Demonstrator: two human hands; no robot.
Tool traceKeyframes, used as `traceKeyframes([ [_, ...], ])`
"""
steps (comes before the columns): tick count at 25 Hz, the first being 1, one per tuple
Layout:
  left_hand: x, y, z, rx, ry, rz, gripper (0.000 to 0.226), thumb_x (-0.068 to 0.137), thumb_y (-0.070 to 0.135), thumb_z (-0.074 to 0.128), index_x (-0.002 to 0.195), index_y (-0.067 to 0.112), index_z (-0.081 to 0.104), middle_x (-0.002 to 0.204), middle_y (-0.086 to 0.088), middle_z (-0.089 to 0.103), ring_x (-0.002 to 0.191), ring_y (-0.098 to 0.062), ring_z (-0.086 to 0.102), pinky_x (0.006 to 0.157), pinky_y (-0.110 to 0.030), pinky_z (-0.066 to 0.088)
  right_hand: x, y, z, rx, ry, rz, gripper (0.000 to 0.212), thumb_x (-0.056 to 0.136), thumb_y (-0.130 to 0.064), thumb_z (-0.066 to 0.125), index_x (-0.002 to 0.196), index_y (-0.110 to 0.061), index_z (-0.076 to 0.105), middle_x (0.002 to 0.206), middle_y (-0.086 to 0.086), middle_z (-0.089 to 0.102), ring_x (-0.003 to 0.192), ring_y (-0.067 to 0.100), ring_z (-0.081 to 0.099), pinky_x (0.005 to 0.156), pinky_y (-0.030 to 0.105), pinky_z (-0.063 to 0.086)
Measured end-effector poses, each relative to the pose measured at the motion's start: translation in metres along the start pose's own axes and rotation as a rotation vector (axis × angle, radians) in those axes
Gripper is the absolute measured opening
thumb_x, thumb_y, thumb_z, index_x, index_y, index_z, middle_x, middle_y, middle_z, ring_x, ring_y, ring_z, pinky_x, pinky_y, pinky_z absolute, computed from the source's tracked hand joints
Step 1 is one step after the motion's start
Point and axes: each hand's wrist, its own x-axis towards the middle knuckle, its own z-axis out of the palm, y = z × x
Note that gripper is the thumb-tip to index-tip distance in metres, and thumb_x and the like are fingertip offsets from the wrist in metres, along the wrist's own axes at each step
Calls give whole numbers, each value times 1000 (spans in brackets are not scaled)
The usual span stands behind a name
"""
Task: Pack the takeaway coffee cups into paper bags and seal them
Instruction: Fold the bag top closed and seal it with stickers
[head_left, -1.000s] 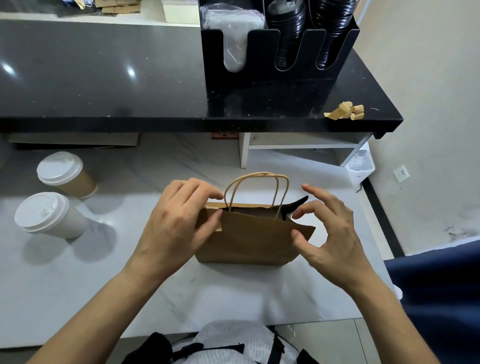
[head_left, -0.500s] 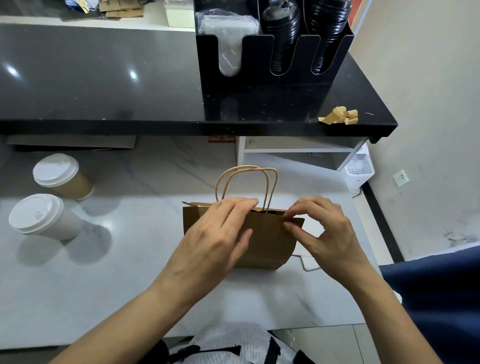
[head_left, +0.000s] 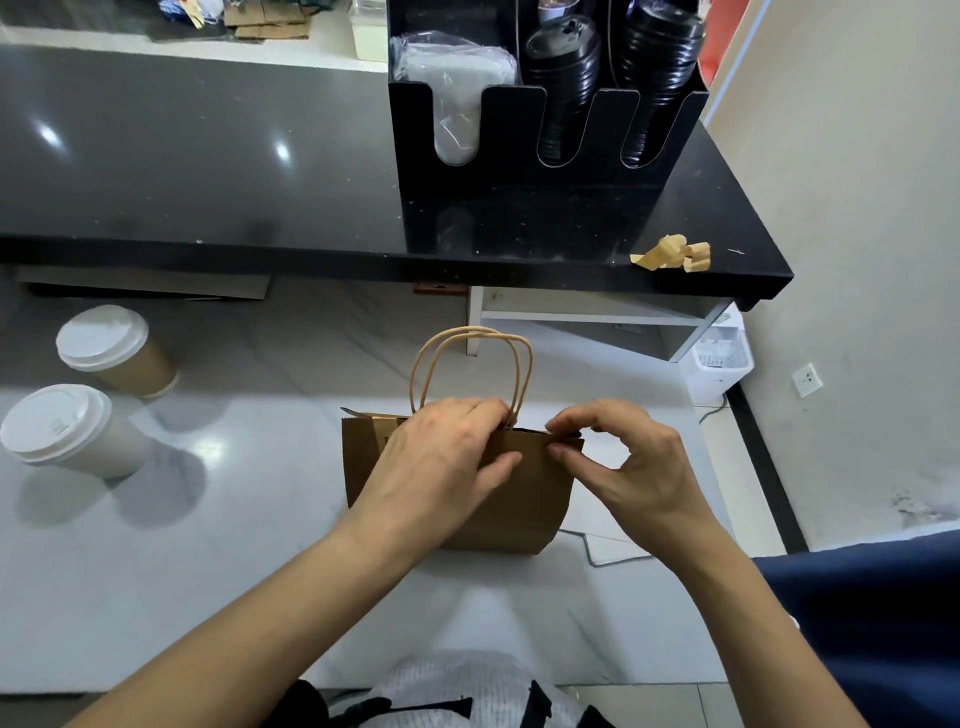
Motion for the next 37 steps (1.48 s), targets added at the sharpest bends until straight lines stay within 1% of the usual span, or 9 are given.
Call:
traceKeyframes([
  [10, 15, 2, 11, -36, 97, -98, 18, 85, 27, 78, 101, 20, 72, 93, 4, 72, 87, -19, 64, 77, -38, 56, 23, 9, -7, -13, -59, -28, 24, 84, -16, 80, 99, -32, 70, 97, -21, 70, 98, 8, 64, 86, 37, 49],
  [15, 16, 1, 15, -22, 94, -122, 19, 84, 29, 79, 100, 24, 71, 92, 7, 71, 86, -17, 63, 75, -37, 56, 41, 12, -20, -31, -36, -31, 13, 91, -28, 74, 103, -29, 70, 100, -19, 70, 100, 7, 64, 87, 34, 52],
  [18, 15, 2, 15, -38, 81, -132, 21, 85, 33, 76, 104, 27, 70, 96, 10, 71, 91, -13, 63, 80, -35, 57, 74, 24, -46, -263, 137, -83, 15, 93, -24, 70, 108, -22, 70, 107, -8, 68, 102, 10, 61, 89, 41, 53],
  [21, 15, 3, 15, -33, 83, -130, 22, 83, 31, 79, 103, 27, 71, 95, 11, 72, 90, -11, 64, 79, -32, 57, 116, 32, -79, -598, 229, -136, 26, 89, -20, 72, 114, -24, 68, 117, -1, 62, 111, 23, 53, 95, 39, 38],
  [24, 15, 3, 15, -27, 74, -126, 23, 82, 30, 81, 103, 27, 71, 95, 11, 72, 90, -11, 65, 79, -31, 57, 148, 39, -97, -857, 85, -94, 36, 89, -27, 70, 124, -28, 64, 134, 4, 54, 128, 30, 44, 105, 43, 29],
  [26, 16, 2, 15, -26, 71, -126, 24, 82, 30, 81, 103, 26, 71, 95, 10, 72, 89, -11, 65, 78, -31, 57, 163, 43, -99, -947, -9, -75, 30, 91, -31, 67, 121, -29, 66, 139, 5, 51, 135, 31, 39, 111, 45, 23],
  [29, 16, 2, 15, -23, 73, -125, 25, 81, 30, 82, 103, 26, 71, 94, 10, 72, 87, -11, 65, 76, -30, 57, 177, 45, -102, -989, -110, -40, 19, 92, -34, 66, 110, -29, 70, 134, 2, 54, 135, 29, 38, 114, 46, 19],
  [32, 15, 2, 16, -22, 70, -125, 27, 81, 31, 82, 105, 26, 71, 94, 10, 72, 88, -9, 64, 76, -27, 55, 187, 42, -105, -975, -162, 17, 15, 95, -35, 66, 107, -28, 71, 126, 1, 60, 128, 30, 45, 112, 46, 22],
  [37, 17, 2, 18, -19, 64, -127, 27, 80, 32, 82, 105, 26, 71, 94, 11, 72, 88, -9, 64, 77, -26, 54, 199, 36, -111, -866, -176, 99, 6, 93, -34, 68, 94, -29, 72, 90, -4, 59, 106, 28, 55, 103, 45, 32],
])
